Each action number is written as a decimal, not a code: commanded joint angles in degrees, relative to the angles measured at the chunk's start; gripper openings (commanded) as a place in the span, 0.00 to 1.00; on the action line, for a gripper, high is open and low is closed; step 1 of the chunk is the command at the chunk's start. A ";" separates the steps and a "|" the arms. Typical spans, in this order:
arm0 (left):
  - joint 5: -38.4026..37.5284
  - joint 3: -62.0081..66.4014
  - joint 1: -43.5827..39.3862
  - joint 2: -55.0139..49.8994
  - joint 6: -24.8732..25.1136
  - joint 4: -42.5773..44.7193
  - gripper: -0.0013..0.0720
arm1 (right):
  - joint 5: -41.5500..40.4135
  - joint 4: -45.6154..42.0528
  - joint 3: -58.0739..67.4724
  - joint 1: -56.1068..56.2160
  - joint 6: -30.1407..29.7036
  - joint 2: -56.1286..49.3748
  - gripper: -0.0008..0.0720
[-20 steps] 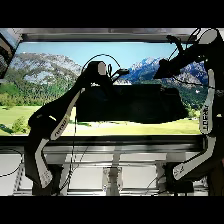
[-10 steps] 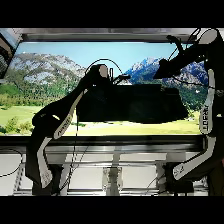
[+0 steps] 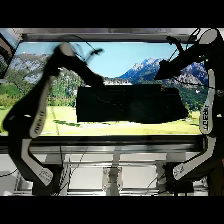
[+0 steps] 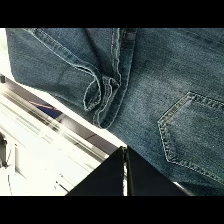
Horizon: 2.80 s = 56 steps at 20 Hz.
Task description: Fold the clothes and pants, and hang the long-sleeved shirts on hangers.
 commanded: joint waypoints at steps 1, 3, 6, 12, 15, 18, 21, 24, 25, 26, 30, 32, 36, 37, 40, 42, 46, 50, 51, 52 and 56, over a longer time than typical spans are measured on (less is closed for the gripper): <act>-3.04 -0.48 11.93 3.15 -3.50 -0.26 0.64 | -0.46 -0.31 0.00 -0.02 -0.17 0.04 0.03; -3.28 -4.33 16.61 3.15 -4.76 -0.46 0.64 | -0.46 -0.24 0.00 -0.02 -0.17 0.04 0.03; -3.13 -15.21 20.04 3.15 -4.72 -0.46 0.64 | -0.50 -0.17 0.00 -0.02 -0.17 0.04 0.03; 7.89 -33.40 20.46 3.13 -1.92 -3.96 0.64 | -0.92 -0.11 0.00 -0.02 -0.15 0.04 0.03; 8.63 -33.70 20.46 3.02 -2.45 -4.17 0.64 | -0.96 -0.11 0.00 -0.02 -0.15 0.04 0.03; 8.92 -33.77 19.78 3.02 -5.46 0.85 0.64 | -0.96 -0.11 0.00 0.28 -0.15 0.04 0.03; 12.28 -33.77 17.94 2.99 -6.38 2.16 0.64 | -1.86 -0.13 0.00 1.68 -0.26 0.04 0.03; 14.78 -33.77 14.53 2.08 -6.54 2.14 0.64 | -3.61 -0.17 0.00 3.32 -0.61 0.04 0.03; 14.82 -33.77 13.33 1.31 -6.93 2.21 0.64 | -3.72 -0.17 0.00 3.56 -0.61 0.04 0.03; 14.78 -33.77 12.13 0.35 -6.93 2.21 0.64 | -3.67 -0.17 0.00 3.61 -0.61 0.04 0.03; 14.12 -33.73 10.23 -1.66 -5.99 1.11 0.05 | -3.28 -0.17 0.00 3.58 -0.61 0.04 0.03; 10.34 -32.44 11.32 -0.04 -4.72 1.09 0.05 | -3.48 -0.15 0.00 3.61 -0.63 0.04 0.03; -8.61 -16.46 15.34 5.79 -6.93 8.94 0.05 | -3.54 -0.09 0.00 3.67 -0.63 0.04 0.03; -14.36 -9.46 15.32 6.58 -8.74 15.80 0.05 | -3.56 -0.09 0.00 3.96 -0.61 0.04 0.03; -12.13 5.40 14.53 11.47 -11.82 20.02 0.05 | -3.50 0.42 0.00 5.53 -1.51 0.04 0.03; -11.52 9.38 12.76 13.79 -11.80 19.78 0.05 | -4.09 0.31 0.00 6.69 -2.19 0.04 0.03; -13.68 6.03 7.30 16.00 -10.40 21.55 0.05 | -4.79 0.96 0.00 8.17 -2.16 0.04 0.03; -13.90 1.75 7.10 12.90 -12.28 36.24 0.05 | -4.48 0.76 0.00 8.24 -2.16 0.04 0.03; -13.88 0.68 7.98 12.63 -13.51 33.79 0.05 | -4.48 0.79 0.00 8.24 -2.16 0.04 0.03; -13.84 0.63 8.20 12.63 -13.53 31.39 0.05 | -4.59 0.74 0.00 8.24 -2.19 0.04 0.03; -13.70 3.34 5.70 12.96 -12.63 31.15 0.05 | -5.22 0.70 0.00 8.24 -2.19 0.04 0.03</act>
